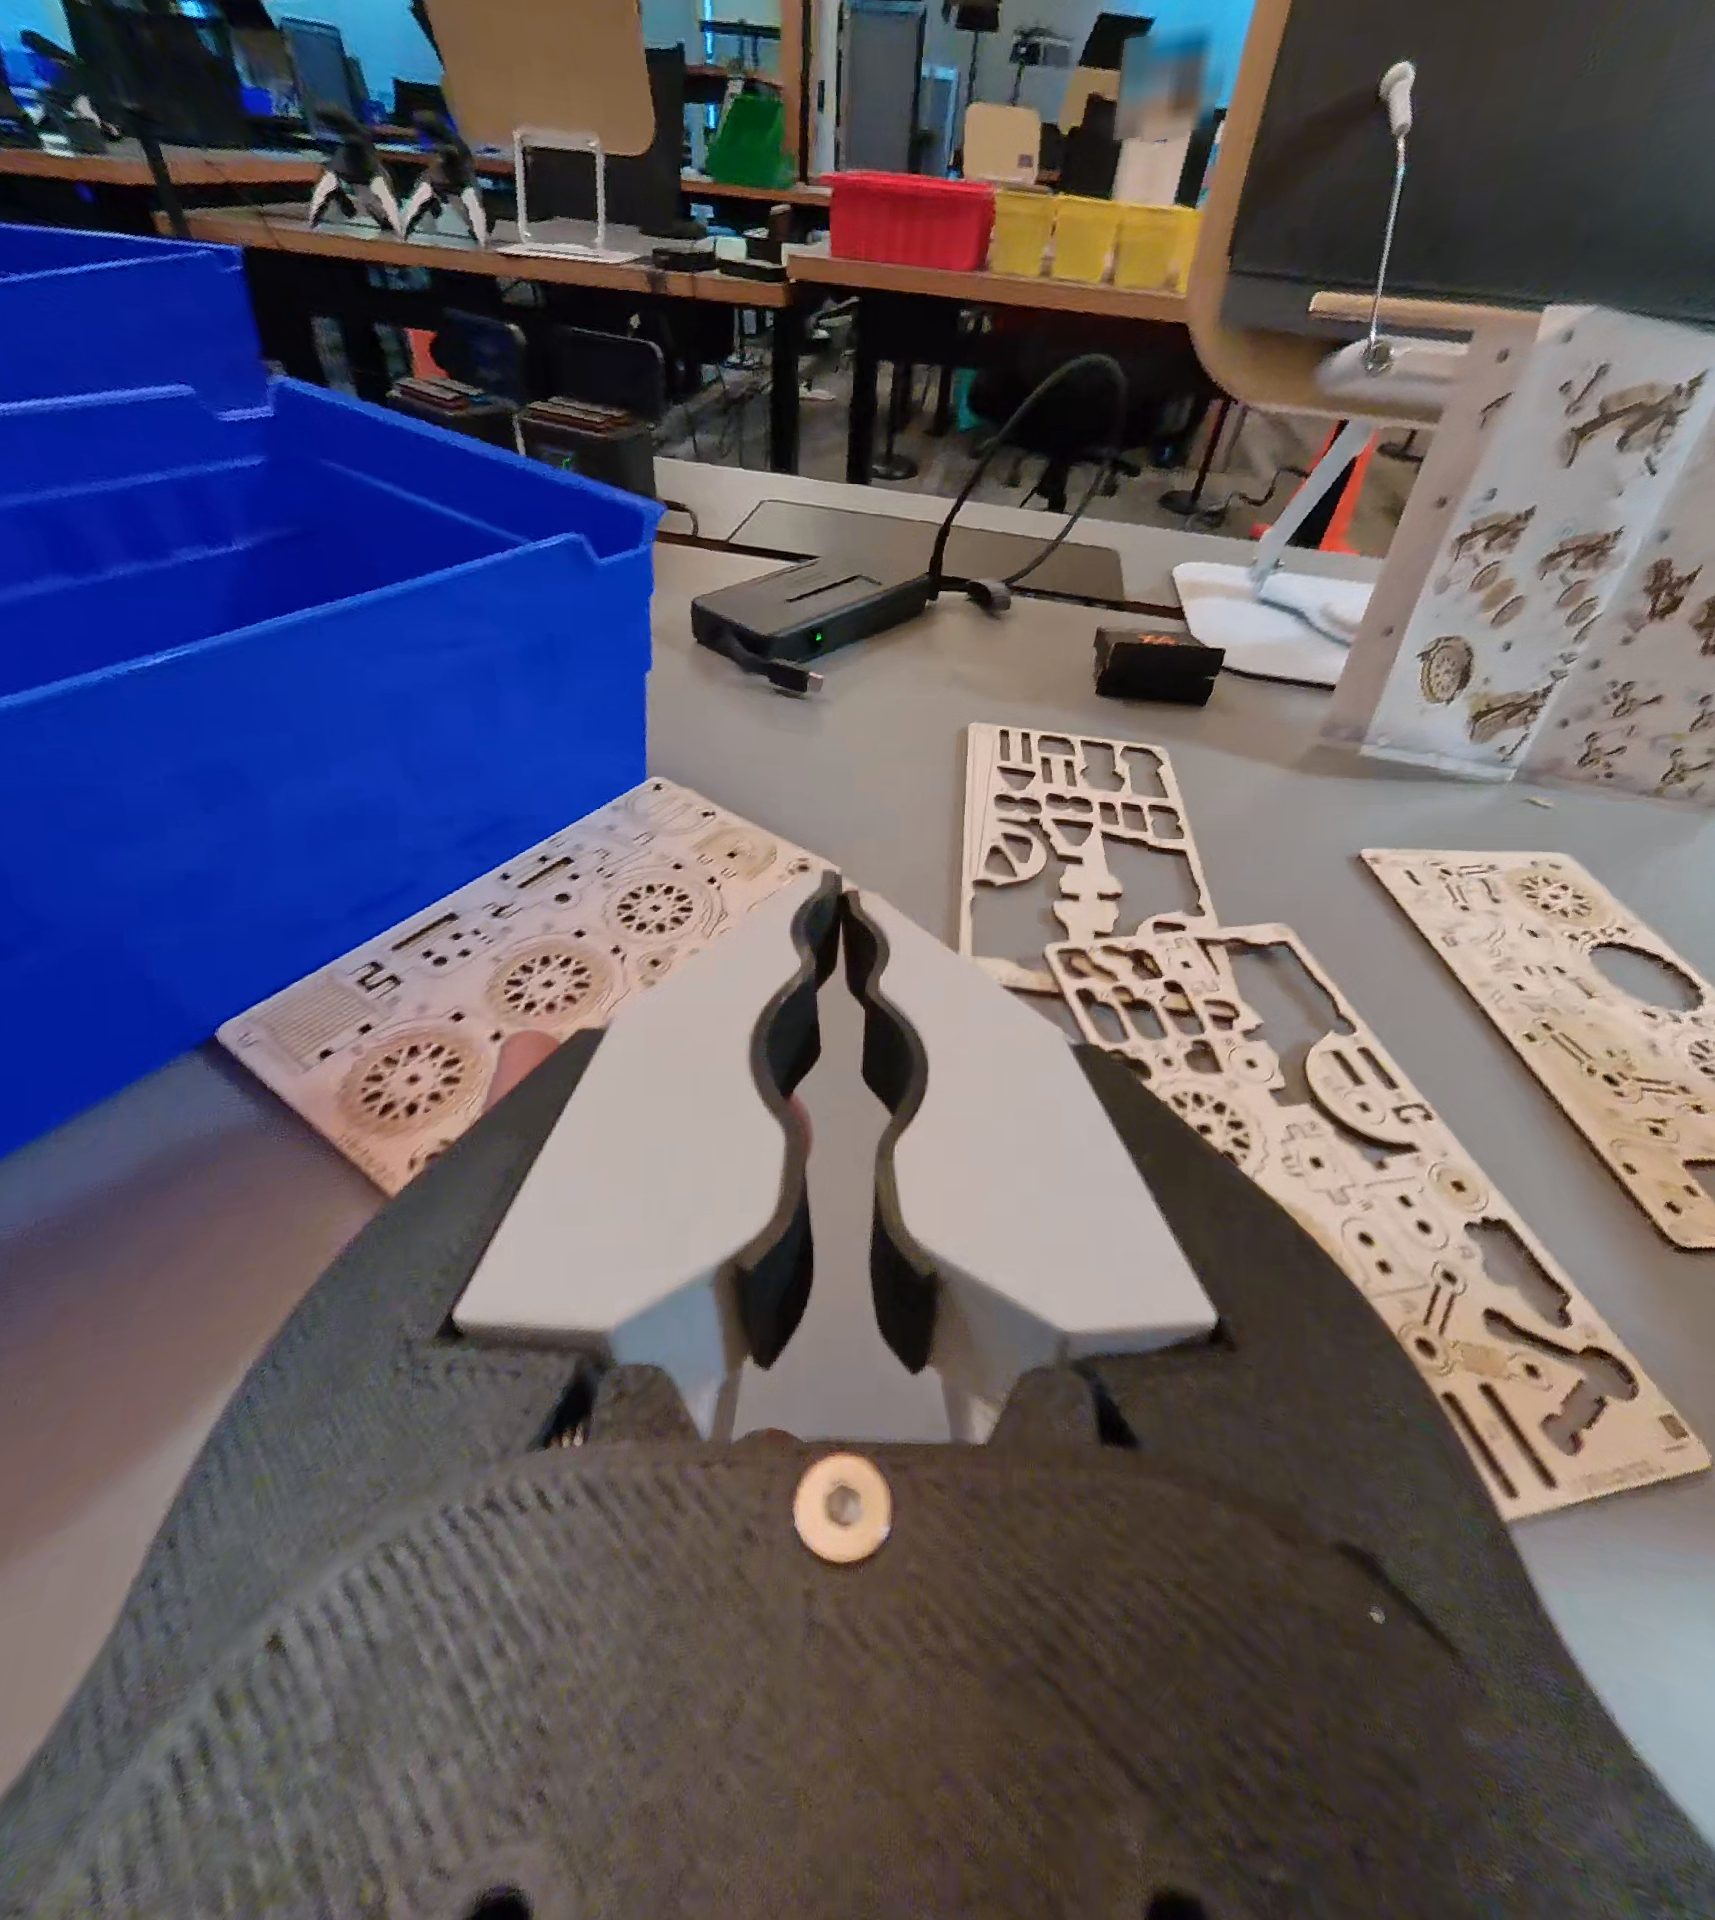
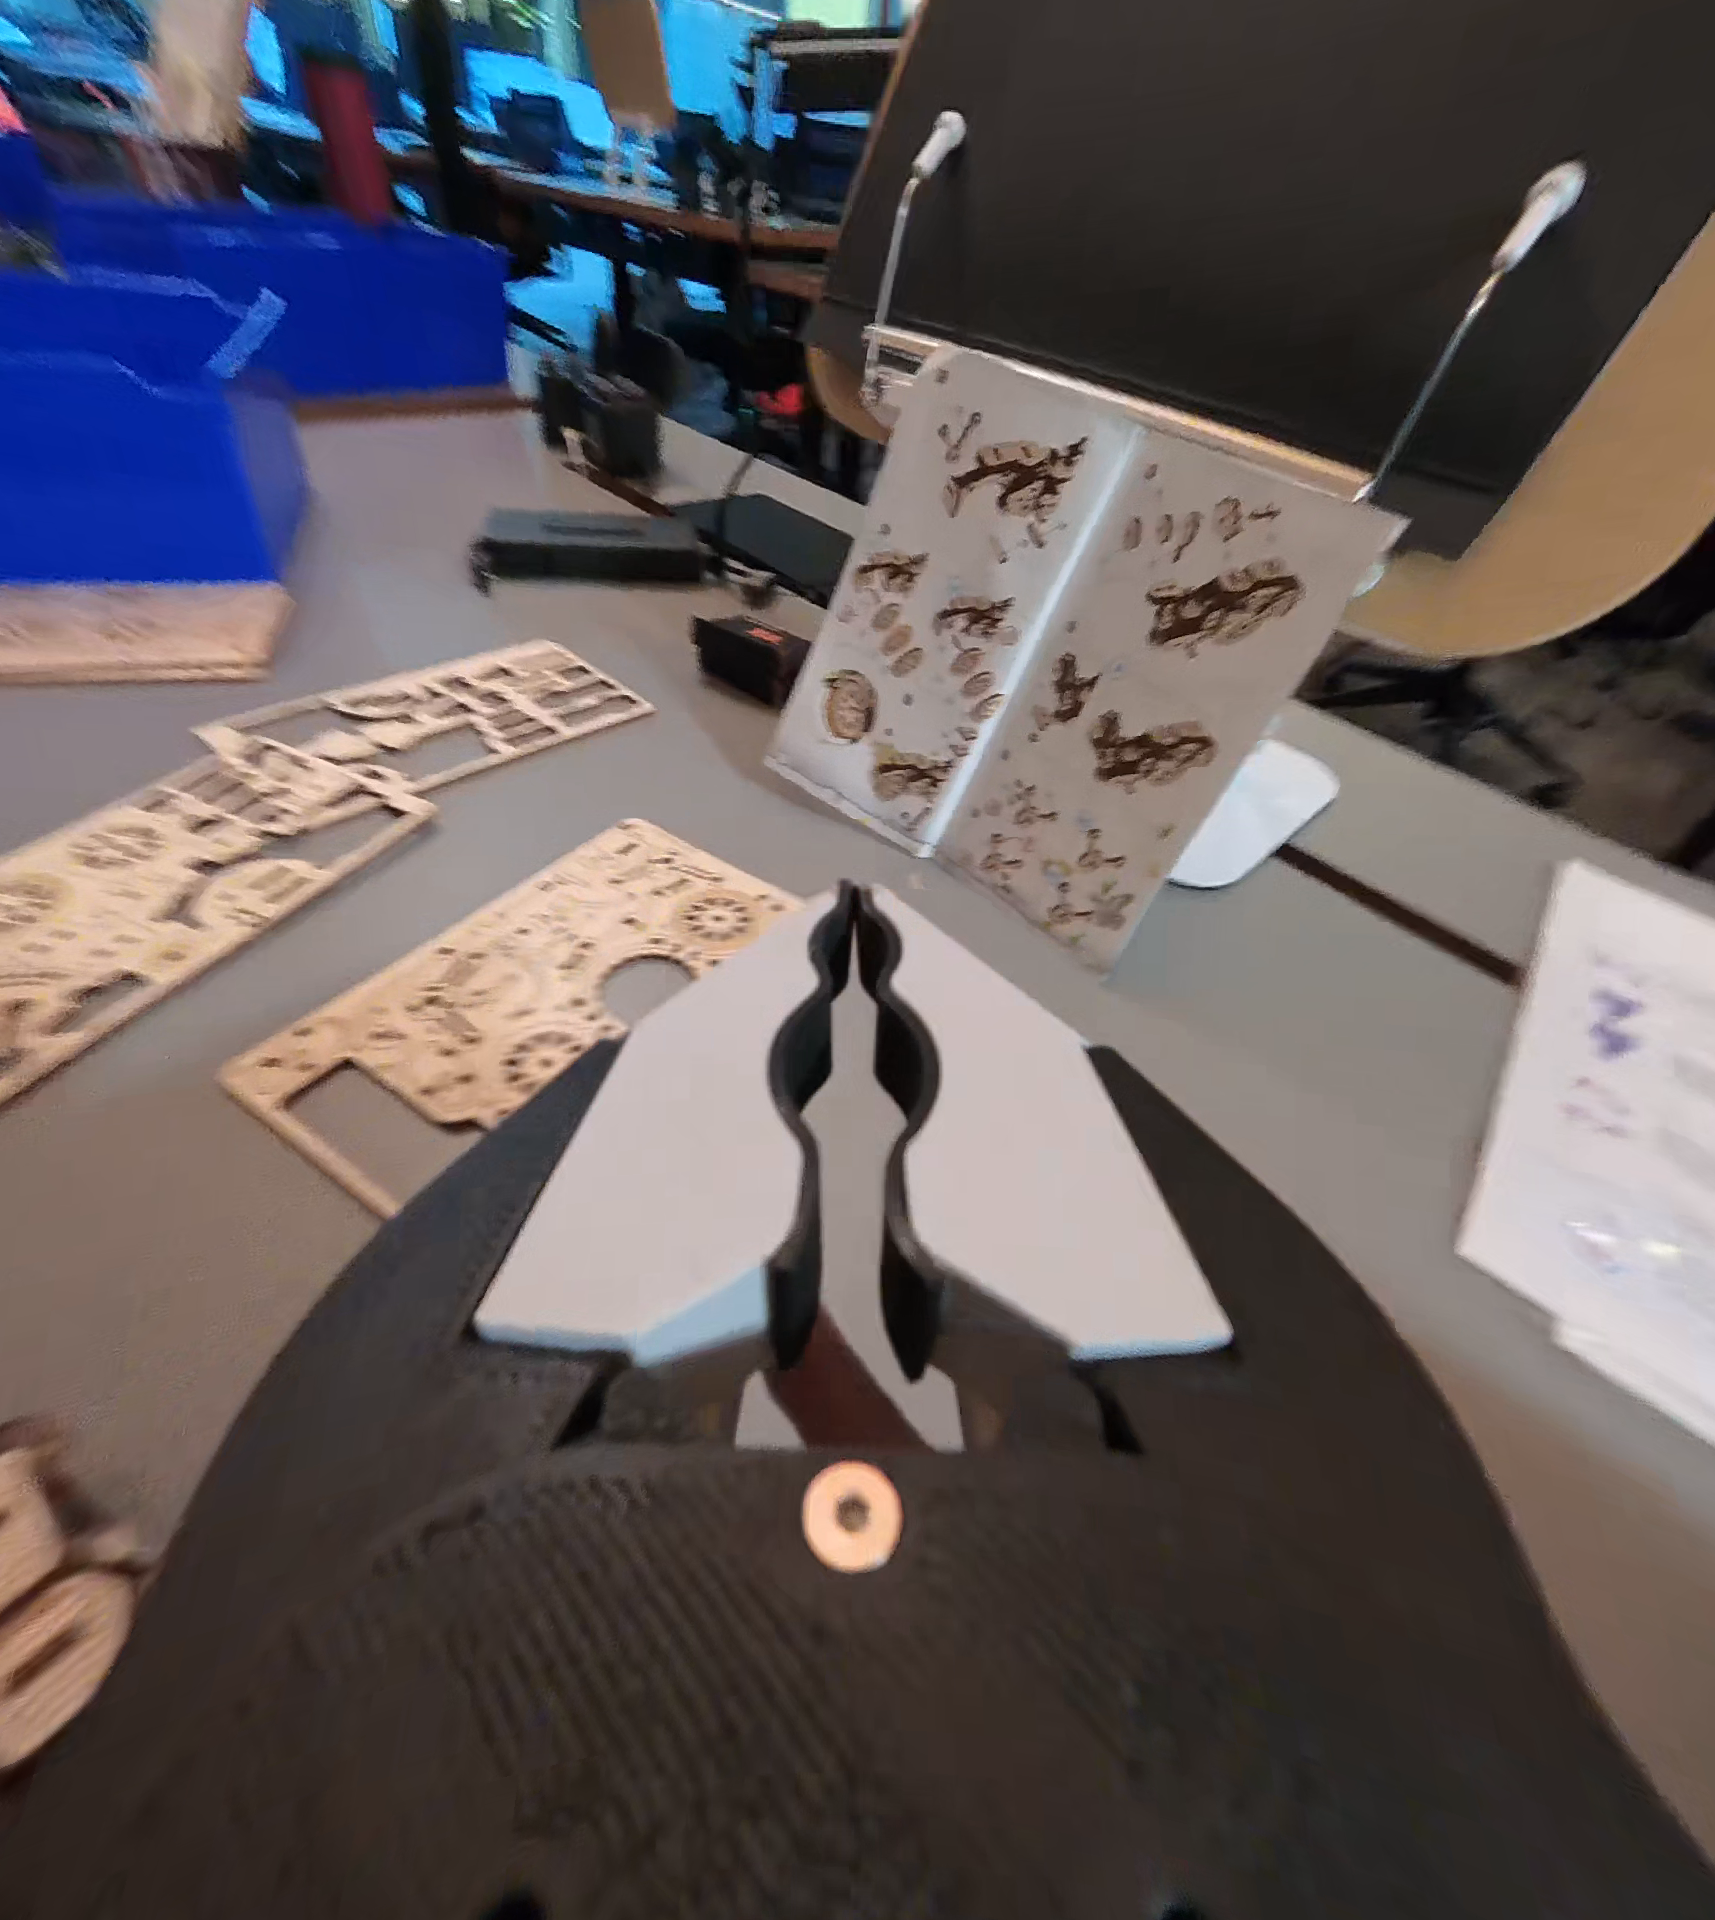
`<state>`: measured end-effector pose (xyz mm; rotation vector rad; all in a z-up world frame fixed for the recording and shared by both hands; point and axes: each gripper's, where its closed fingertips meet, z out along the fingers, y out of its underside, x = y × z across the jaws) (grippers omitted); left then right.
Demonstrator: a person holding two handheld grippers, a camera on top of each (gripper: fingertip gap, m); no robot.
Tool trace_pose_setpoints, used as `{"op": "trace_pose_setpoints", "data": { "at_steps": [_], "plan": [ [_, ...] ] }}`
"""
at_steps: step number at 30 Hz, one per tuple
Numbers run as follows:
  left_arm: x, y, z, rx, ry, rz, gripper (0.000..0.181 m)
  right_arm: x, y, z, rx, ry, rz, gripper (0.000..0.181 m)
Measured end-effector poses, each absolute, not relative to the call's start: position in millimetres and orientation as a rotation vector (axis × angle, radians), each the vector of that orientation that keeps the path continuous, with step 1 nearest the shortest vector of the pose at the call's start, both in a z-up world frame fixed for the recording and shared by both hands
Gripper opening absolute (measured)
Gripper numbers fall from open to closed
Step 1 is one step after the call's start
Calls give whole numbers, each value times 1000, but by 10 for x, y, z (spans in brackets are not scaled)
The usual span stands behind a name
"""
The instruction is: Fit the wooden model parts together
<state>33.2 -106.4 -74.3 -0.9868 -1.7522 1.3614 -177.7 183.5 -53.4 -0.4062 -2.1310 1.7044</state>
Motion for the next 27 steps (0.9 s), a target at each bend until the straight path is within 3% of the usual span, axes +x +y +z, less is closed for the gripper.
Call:
{"op": "trace_pose_setpoints", "data": {
  "at_steps": [6,27],
  "plan": [
    [529,-1114,-793,-964,-1785,1356,0,-2012,1809,-554,-313,-1977,1503,0],
    [463,-1040,-904,-951,-1815,1204,0,-1953,1901,-707,-418,-2085,1587,6]
  ]
}}
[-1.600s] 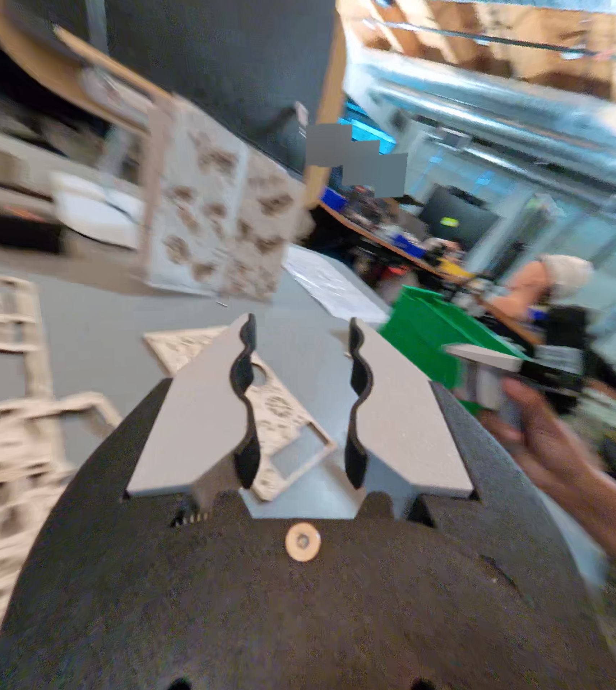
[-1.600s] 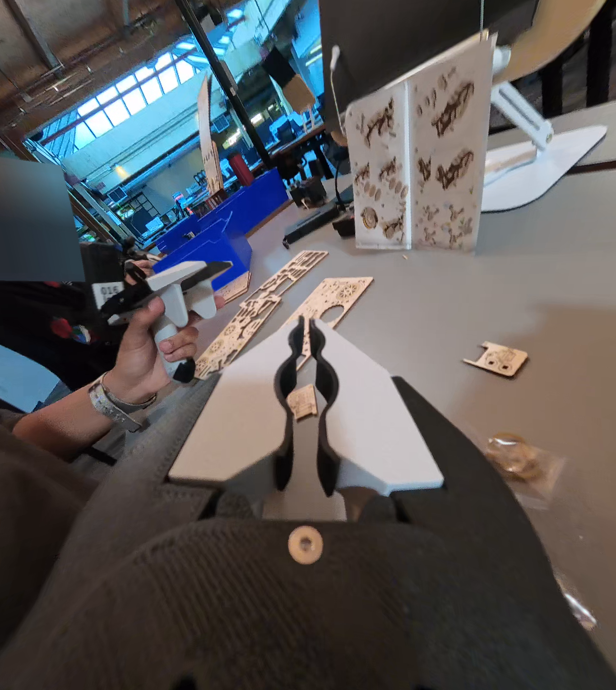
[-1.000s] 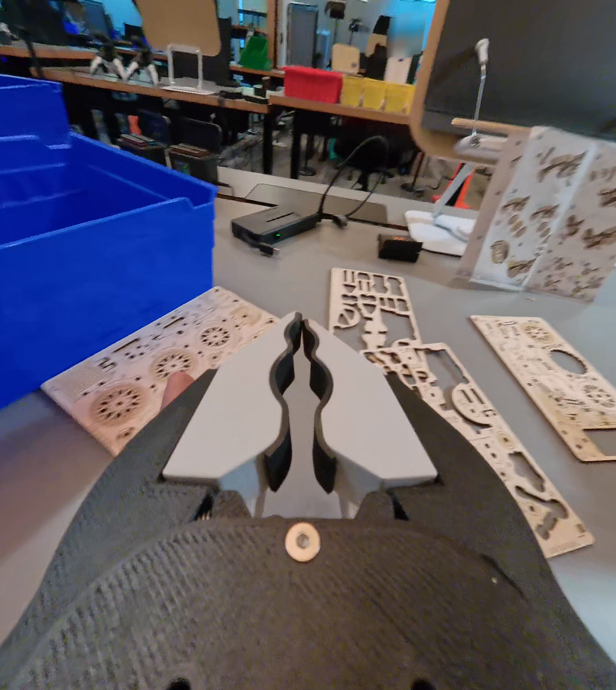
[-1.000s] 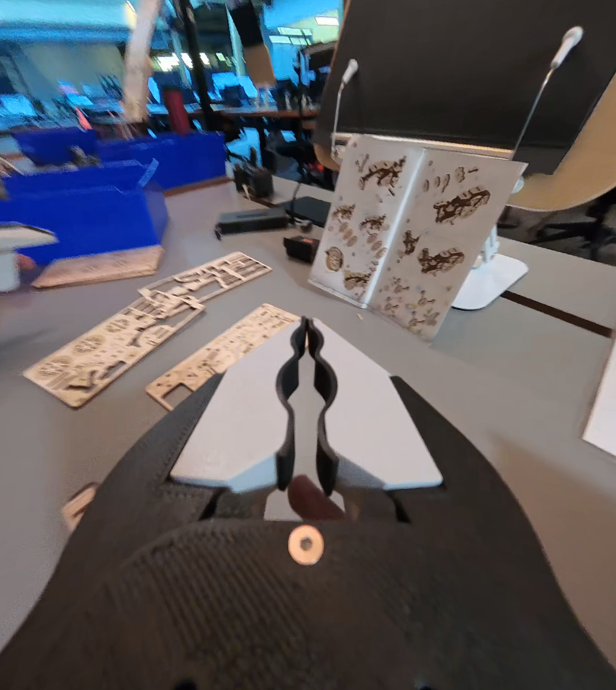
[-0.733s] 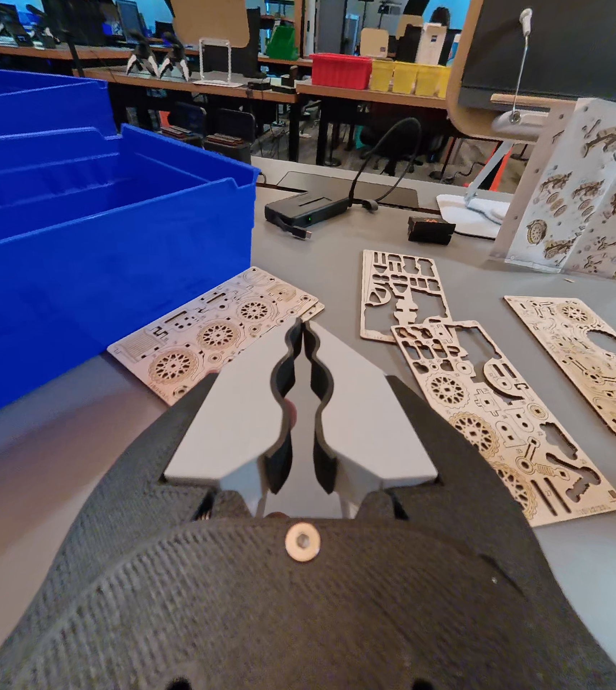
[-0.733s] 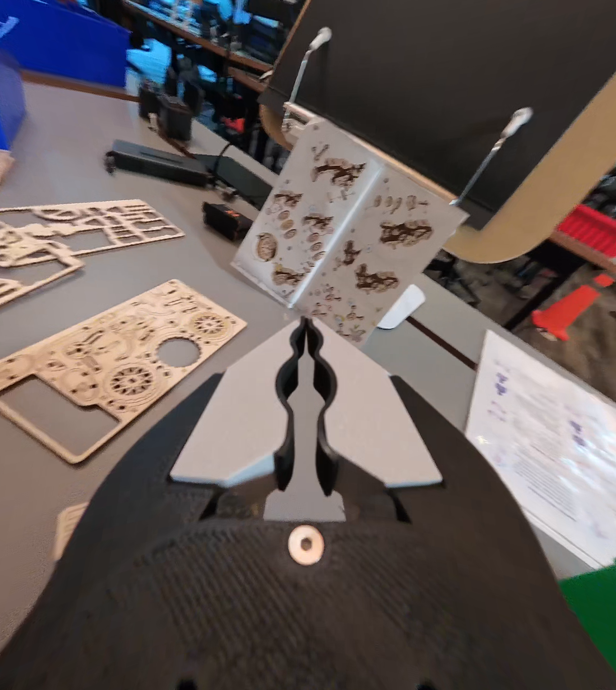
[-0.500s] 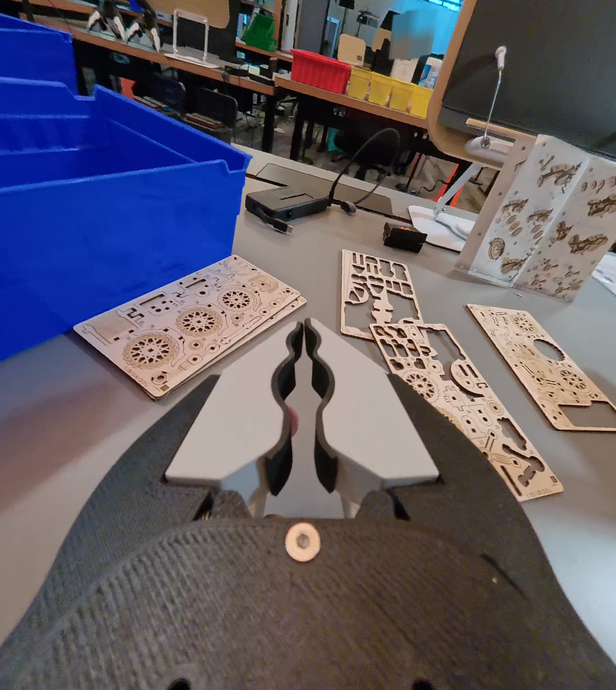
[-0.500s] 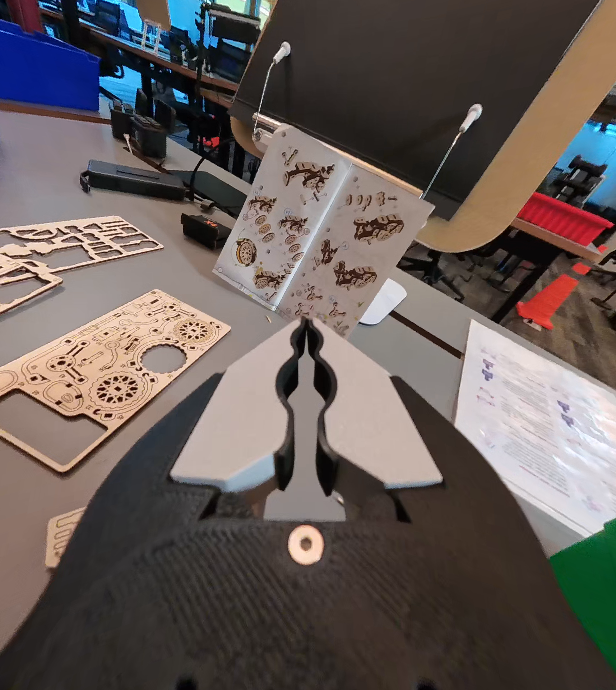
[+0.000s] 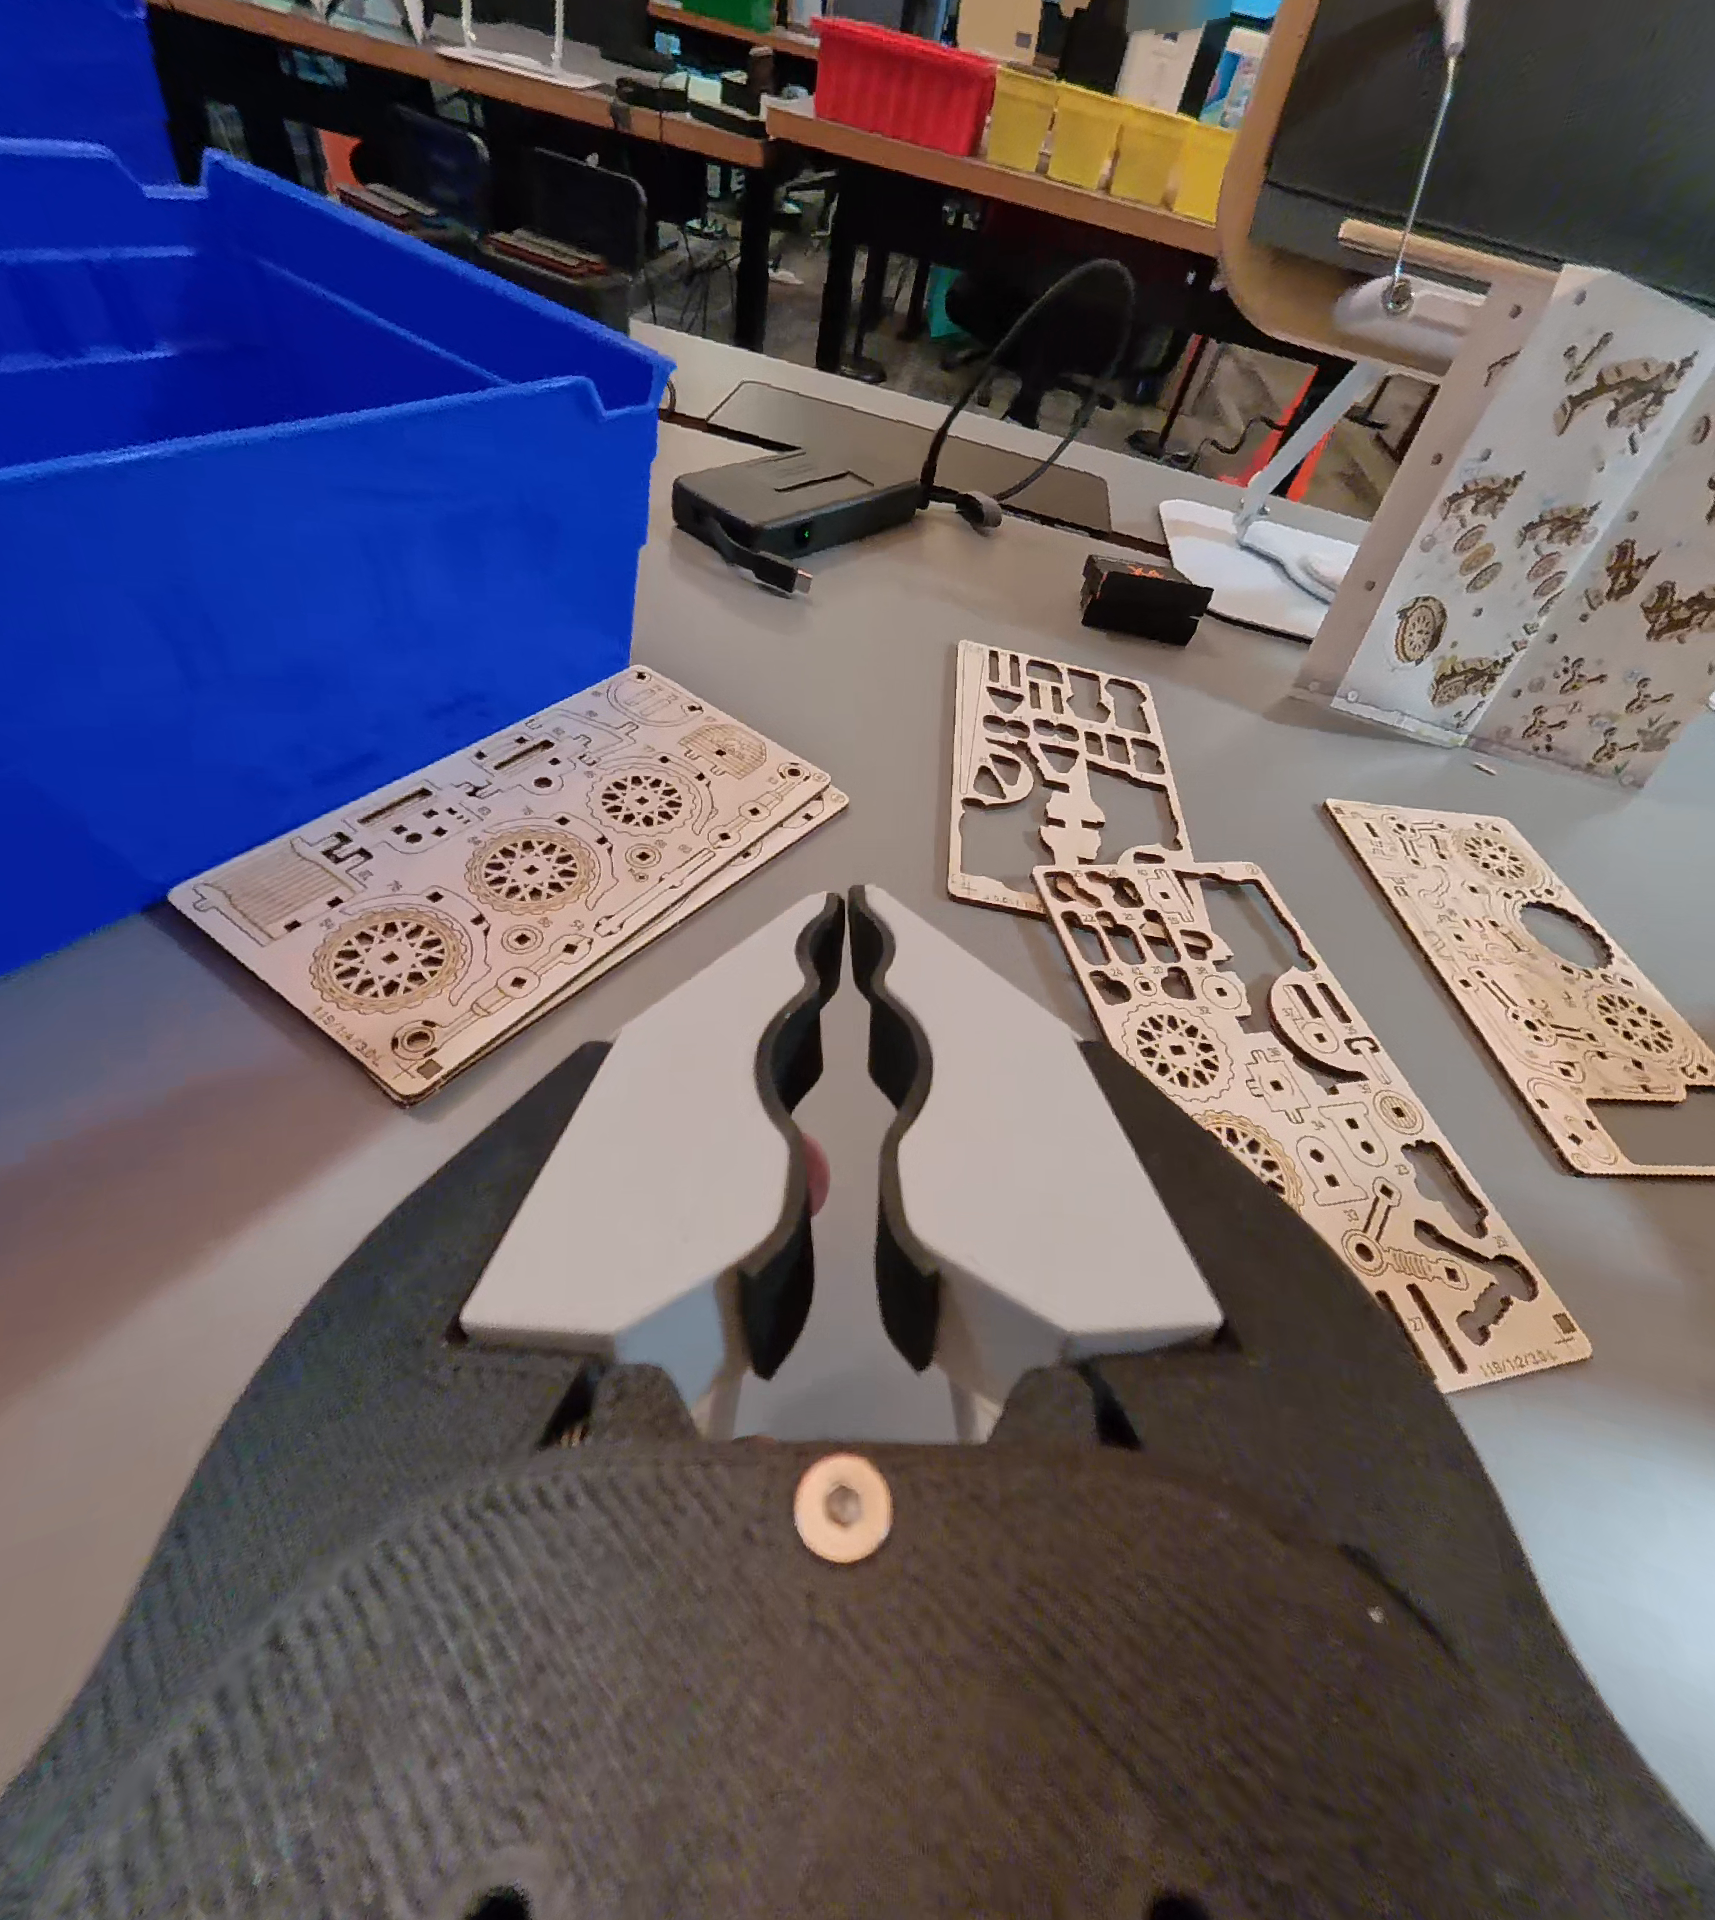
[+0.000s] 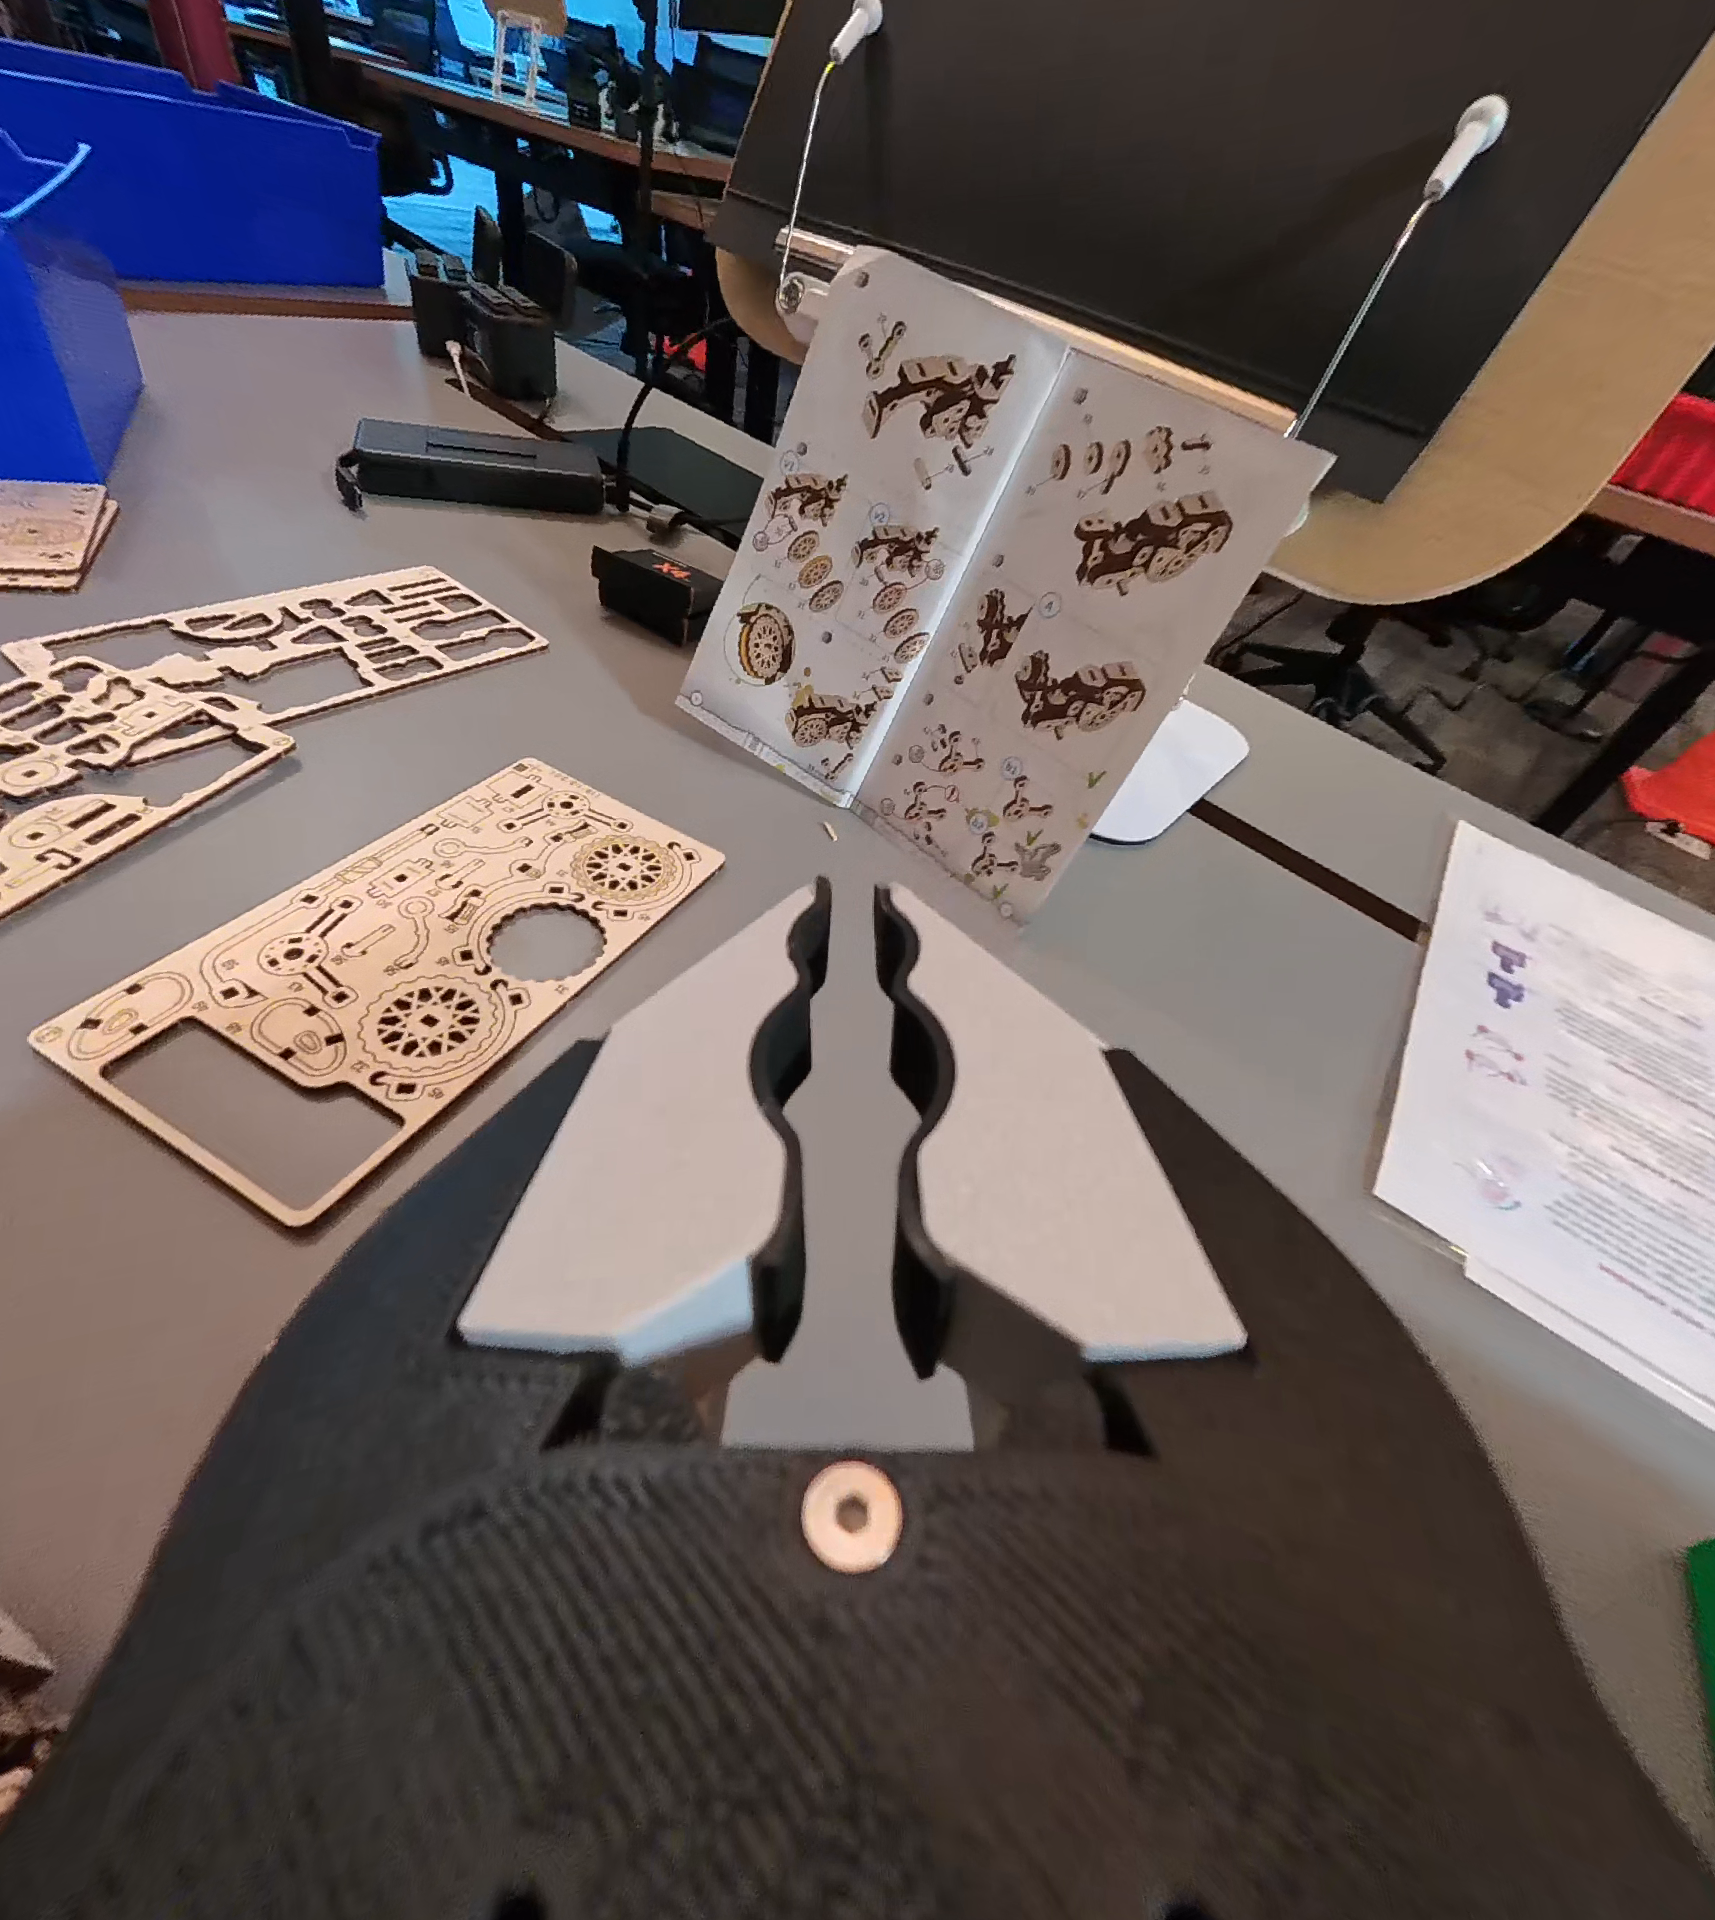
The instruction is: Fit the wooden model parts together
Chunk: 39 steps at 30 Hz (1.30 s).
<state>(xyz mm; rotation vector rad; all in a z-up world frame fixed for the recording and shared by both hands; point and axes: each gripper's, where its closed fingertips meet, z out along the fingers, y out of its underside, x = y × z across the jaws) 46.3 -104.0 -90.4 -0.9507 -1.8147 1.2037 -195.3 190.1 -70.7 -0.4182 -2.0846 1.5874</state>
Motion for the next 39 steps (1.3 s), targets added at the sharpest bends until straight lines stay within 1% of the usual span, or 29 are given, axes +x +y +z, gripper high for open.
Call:
{"op": "trace_pose_setpoints", "data": {
  "at_steps": [6,13,29,39],
  "plan": [
    [463,-1052,-919,-937,-1820,1178,0,-1930,1881,-732,-423,-2107,1601,6],
    [459,-1058,-935,-923,-1817,1135,9,-1903,1849,-767,-412,-2130,1600,6],
    [455,-1064,-954,-913,-1817,1094,16,-1855,1802,-811,-407,-2167,1614,6],
    [476,-1120,-991,-877,-1858,1079,34,-1833,1781,-831,-397,-2180,1613,6]
  ]
}}
